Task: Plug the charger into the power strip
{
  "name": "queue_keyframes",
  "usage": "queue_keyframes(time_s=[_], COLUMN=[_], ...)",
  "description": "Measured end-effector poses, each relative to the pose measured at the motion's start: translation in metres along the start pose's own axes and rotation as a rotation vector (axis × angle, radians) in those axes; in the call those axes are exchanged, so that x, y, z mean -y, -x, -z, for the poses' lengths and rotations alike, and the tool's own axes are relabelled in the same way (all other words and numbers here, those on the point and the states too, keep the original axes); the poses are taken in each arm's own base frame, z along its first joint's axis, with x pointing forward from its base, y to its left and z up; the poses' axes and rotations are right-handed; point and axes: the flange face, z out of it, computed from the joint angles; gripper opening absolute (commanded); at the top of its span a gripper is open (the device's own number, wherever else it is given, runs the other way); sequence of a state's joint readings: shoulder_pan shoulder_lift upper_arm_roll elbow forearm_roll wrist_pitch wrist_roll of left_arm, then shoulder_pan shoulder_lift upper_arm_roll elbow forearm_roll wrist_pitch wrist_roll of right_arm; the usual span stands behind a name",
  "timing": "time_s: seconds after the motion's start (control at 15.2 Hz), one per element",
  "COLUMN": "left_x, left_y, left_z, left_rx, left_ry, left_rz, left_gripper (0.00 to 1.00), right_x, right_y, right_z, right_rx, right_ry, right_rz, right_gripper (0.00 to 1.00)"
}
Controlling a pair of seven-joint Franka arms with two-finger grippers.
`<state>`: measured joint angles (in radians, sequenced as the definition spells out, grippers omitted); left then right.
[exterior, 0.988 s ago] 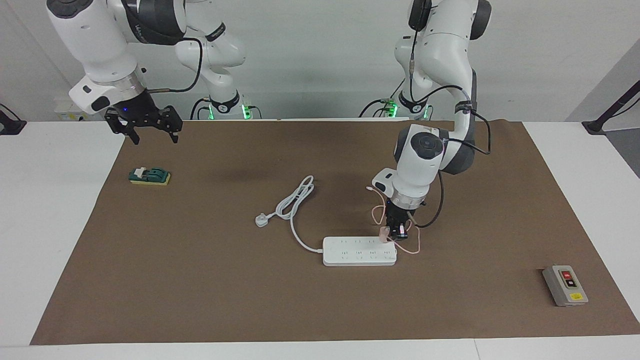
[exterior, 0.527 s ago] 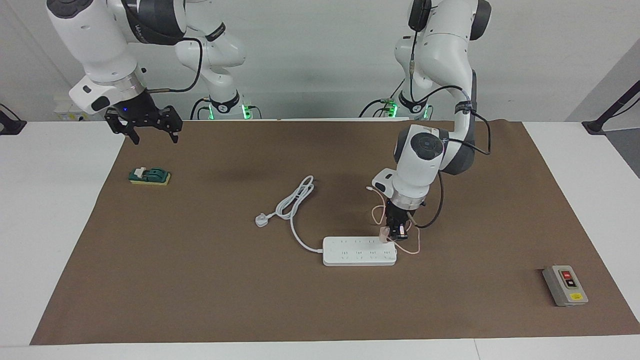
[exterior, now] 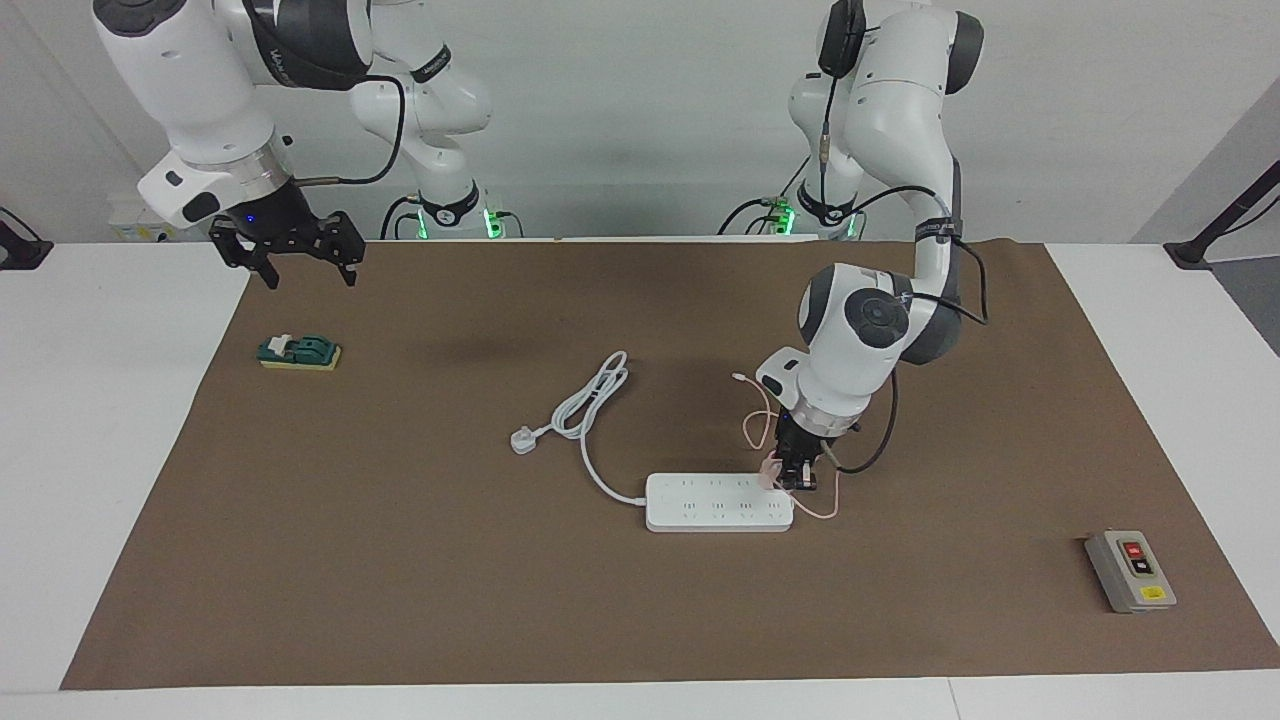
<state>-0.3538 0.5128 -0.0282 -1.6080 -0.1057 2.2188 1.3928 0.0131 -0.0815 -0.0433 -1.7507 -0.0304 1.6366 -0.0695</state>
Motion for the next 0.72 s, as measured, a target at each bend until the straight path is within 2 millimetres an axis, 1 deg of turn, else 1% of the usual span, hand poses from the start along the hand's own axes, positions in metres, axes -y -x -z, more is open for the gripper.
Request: queue_keyframes(time_s=[0.13,0.33,0.46,0.72], left_x=[0.0051,0.0104,0.0108,0.0105], left_y=[0.002,0.0062,0.0067,0.005], left_z=[0.0003,-0.0054,-0.0066,-0.0067], left_rx=[-0.013,-0.031,-0.033,-0.026], left_ry=[0.026,0.055,0.059,0.058], left_rz=[-0.031,-0.006,0.039,0.05], left_gripper=[0.0,0.0,0.0,0.0], right_x=[0.0,0.0,0.0,0.0], right_y=[0.0,0.0,0.0,0.0], right_z=[0.0,0.0,0.0,0.0], right_rx=[0.0,0.0,0.0,0.0], right_ry=[0.0,0.0,0.0,0.0], right_rz=[0.0,0.0,0.0,0.0], right_gripper=[1.0,1.0,1.0,1.0])
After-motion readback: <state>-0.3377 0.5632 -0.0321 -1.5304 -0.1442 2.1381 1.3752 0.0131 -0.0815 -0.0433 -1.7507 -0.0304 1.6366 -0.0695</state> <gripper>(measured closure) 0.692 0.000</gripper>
